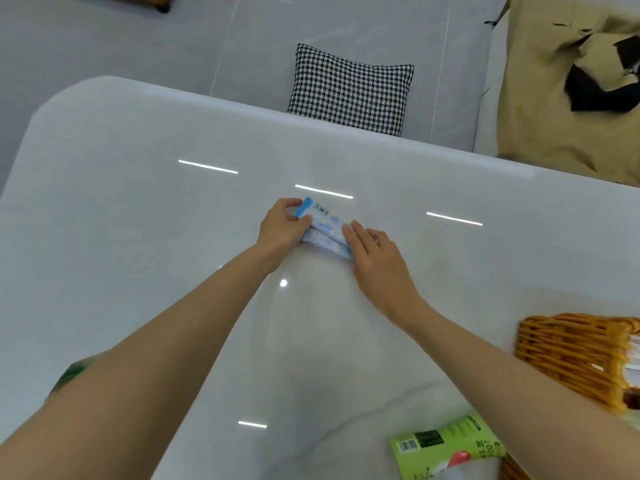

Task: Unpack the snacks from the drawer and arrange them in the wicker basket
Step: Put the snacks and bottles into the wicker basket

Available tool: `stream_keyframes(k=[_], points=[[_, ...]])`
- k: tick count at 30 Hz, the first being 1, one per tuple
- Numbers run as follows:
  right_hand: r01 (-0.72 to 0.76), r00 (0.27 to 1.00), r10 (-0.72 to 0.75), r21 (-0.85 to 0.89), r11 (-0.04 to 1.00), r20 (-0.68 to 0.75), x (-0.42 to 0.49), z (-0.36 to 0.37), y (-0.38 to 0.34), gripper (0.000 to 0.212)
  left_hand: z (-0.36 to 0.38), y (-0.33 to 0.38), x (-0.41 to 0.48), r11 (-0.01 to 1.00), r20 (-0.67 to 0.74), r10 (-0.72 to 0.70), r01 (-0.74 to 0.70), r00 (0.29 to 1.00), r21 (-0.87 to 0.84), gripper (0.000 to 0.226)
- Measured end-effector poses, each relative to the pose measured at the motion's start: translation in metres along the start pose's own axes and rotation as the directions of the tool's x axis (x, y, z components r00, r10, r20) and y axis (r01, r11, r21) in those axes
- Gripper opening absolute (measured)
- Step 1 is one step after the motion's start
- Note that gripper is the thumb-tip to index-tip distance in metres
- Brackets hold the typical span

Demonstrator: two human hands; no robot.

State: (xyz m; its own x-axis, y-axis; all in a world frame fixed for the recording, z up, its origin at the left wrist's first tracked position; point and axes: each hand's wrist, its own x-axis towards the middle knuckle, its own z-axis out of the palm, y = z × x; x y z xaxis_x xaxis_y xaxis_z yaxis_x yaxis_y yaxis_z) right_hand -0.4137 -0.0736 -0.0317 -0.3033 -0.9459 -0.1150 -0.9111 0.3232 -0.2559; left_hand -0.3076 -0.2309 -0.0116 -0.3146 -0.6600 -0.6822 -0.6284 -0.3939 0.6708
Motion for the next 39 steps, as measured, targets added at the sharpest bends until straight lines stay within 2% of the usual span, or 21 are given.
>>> stream_keyframes(k=[2,5,7,9,11,13,17,21,24,28,32,36,39], points=[[-0.017,1.000,0.017,0.077,0.997,0.007,0.002,-0.004,0.002,0.052,0.006,-0.003,-0.008,0.996,0.005,0.009,-0.008,1.000,-0.089,0.033],[-0.134,0.989,0.113,0.276,0.952,0.091,0.003,-0.016,0.007,0.032,0.008,-0.003,-0.023,0.976,-0.010,-0.005,0.003,1.000,-0.217,0.029],[-0.203,0.978,0.162,0.402,0.893,0.134,-0.001,-0.029,0.008,0.025,0.009,-0.003,-0.033,0.989,0.023,0.015,-0.011,1.000,-0.146,0.030],[-0.286,0.958,0.216,0.542,0.790,0.190,-0.013,-0.048,0.011,0.020,0.010,-0.001,-0.047,0.998,0.062,0.049,-0.047,0.997,-0.031,0.033],[-0.344,0.938,0.227,0.632,0.694,0.262,-0.028,-0.074,0.018,0.017,0.009,0.007,-0.071,0.994,0.113,0.100,-0.103,0.989,0.022,0.023],[-0.342,0.937,0.198,0.649,0.680,0.286,-0.045,-0.104,0.025,0.016,0.010,0.014,-0.096,0.980,0.161,0.173,-0.185,0.972,0.067,0.018],[-0.312,0.946,0.165,0.644,0.699,0.279,-0.085,-0.161,0.038,0.016,0.020,0.035,-0.148,0.951,0.149,0.288,-0.301,0.946,0.074,0.017],[-0.322,0.947,0.231,0.639,0.699,0.225,-0.147,-0.207,0.063,0.015,0.056,0.051,-0.203,0.914,0.259,0.352,-0.390,0.900,0.113,0.018],[-0.366,0.930,0.295,0.636,0.679,0.220,-0.197,-0.237,0.096,0.017,0.093,0.061,-0.242,0.807,0.377,0.462,-0.557,0.803,0.197,0.036],[-0.410,0.907,0.375,0.595,0.691,0.190,-0.267,-0.265,0.138,0.019,0.167,0.068,-0.284,0.565,0.519,0.529,-0.735,0.671,0.375,0.040],[-0.486,0.872,0.439,0.472,0.735,0.214,-0.318,-0.256,0.181,0.022,0.231,0.066,-0.311,0.355,0.544,0.543,-0.762,0.640,0.542,0.039],[-0.485,0.874,0.451,0.319,0.814,0.178,-0.333,-0.221,0.210,0.029,0.275,0.051,-0.317,0.102,0.535,0.566,-0.697,0.627,0.710,0.038],[-0.462,0.887,0.442,0.239,0.854,0.135,-0.332,-0.197,0.215,0.028,0.292,0.036,-0.311,0.015,0.510,0.551,-0.619,0.661,0.786,0.032]])
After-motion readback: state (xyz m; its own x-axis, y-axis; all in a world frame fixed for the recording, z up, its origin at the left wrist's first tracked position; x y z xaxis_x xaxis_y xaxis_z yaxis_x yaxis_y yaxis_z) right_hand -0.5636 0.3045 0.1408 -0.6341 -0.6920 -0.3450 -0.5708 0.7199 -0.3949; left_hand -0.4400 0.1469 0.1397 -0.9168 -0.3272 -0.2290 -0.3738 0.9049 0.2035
